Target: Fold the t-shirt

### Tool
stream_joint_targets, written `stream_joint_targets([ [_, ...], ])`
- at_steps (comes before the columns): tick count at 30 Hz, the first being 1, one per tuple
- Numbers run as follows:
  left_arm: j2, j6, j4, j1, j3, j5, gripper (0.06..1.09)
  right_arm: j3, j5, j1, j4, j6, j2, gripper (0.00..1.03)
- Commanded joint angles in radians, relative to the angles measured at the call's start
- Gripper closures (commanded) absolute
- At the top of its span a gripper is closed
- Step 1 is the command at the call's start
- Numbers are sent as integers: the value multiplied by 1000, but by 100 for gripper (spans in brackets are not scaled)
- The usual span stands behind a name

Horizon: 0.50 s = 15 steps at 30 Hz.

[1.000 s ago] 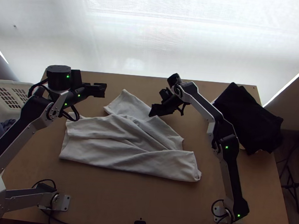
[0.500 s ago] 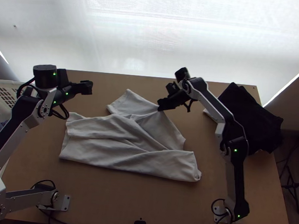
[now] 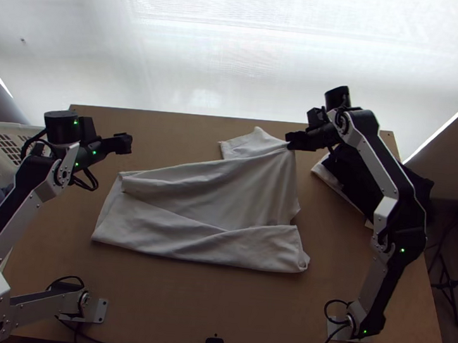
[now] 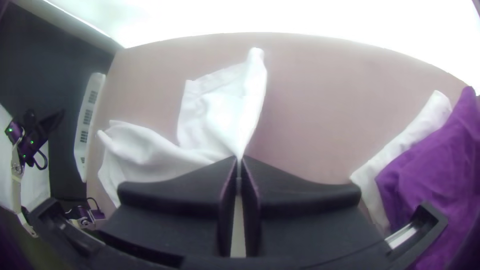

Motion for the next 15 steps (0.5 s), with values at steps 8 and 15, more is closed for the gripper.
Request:
stream_joint_targets([
  [8,78,136,-2,149,-127,124,10,-89,28,-2,17,3,-52,100],
  [15,144,52,-111,145,-104,171,10,-99,28,-4,17,-3,-45,100],
])
